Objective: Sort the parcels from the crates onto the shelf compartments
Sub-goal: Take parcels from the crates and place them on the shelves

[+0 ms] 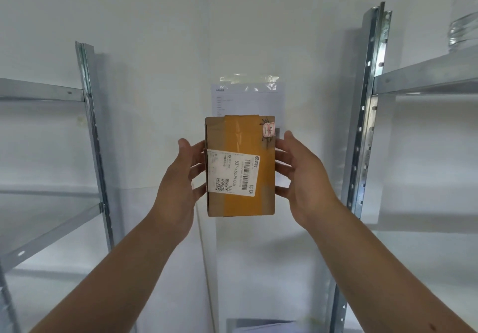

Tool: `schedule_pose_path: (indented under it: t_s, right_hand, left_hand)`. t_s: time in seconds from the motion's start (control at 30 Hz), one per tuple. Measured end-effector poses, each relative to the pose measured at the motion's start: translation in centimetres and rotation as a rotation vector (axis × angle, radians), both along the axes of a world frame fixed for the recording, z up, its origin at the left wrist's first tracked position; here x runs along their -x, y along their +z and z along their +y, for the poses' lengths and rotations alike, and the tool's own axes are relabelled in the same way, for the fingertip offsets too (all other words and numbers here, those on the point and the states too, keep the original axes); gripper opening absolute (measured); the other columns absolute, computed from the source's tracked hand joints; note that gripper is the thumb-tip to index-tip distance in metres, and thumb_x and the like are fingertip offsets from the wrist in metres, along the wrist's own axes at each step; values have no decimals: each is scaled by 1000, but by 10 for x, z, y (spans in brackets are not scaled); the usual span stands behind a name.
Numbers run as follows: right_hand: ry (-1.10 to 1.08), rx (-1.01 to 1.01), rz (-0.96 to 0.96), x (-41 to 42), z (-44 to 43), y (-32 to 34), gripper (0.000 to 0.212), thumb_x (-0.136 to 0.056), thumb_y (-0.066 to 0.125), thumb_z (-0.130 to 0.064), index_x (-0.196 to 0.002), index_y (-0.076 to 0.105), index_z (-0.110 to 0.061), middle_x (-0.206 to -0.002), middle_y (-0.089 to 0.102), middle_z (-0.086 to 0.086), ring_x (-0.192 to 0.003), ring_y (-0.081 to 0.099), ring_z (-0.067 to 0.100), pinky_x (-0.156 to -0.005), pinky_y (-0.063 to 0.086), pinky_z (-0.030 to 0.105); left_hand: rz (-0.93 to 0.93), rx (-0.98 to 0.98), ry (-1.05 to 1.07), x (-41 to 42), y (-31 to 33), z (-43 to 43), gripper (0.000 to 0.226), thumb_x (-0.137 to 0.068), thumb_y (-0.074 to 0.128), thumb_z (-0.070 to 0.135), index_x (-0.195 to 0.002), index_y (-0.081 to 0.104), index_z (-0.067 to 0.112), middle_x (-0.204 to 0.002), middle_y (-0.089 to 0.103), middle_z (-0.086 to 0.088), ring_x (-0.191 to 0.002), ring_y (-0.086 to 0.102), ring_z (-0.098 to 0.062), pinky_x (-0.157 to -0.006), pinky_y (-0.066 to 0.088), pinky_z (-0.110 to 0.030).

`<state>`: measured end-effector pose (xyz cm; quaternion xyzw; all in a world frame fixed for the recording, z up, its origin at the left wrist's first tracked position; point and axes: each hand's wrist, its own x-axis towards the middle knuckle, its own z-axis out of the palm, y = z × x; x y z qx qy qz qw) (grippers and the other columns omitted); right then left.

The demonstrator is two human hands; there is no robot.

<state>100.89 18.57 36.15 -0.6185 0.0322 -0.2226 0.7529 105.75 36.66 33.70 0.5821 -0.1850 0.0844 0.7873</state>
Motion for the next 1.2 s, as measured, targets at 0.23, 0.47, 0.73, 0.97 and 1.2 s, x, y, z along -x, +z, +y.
schedule_pose_path:
  t_s: [0.23, 0.47, 0.73, 0.97, 1.2]
  right_hand:
    - [-100, -14, 113, 10, 4, -36, 44, -105, 53, -56, -139, 63, -29, -137, 68, -5, -126, 65, 24, -110, 50, 60]
    - [-200, 34, 159, 37, -1, -87, 45, -92, 68, -63, -129, 66, -39, -126, 74, -11, -121, 68, 24, -112, 48, 61]
    - [-162, 143, 116, 114, -1, -107, 33, -104, 67, -28, -134, 62, -41, -115, 74, -20, -103, 70, 7, -73, 53, 25]
    - [-116, 175, 39, 228, 0, -122, 41, -100, 69, -16, -136, 63, -35, -117, 76, -13, -104, 74, 8, -76, 62, 22]
    - [-162, 132, -3, 380, -16, -139, 42, -98, 69, -9, -131, 65, -33, -111, 78, -12, -97, 75, 5, -68, 58, 15]
  left_hand:
    - [52, -78, -46, -3, -39, -5, 50, -91, 58, 71, -128, 66, 39, -121, 74, 20, -126, 64, -14, -96, 56, -44]
    - [85, -125, -120, 14, -85, -31, 20, -108, 56, 27, -121, 65, 39, -116, 77, 13, -108, 71, -10, -82, 57, -31]
    - [21, -134, -141, 91, -111, -32, 56, -89, 71, 32, -142, 55, 31, -125, 72, 8, -119, 69, -19, -91, 62, -35]
    - [-19, -95, -112, 204, -122, -31, 55, -82, 66, 34, -137, 58, 35, -121, 73, 11, -116, 70, -19, -92, 61, -40]
    - [-31, -94, -158, 350, -129, -48, 59, -81, 66, 33, -139, 58, 34, -122, 74, 9, -118, 69, -21, -95, 57, -42]
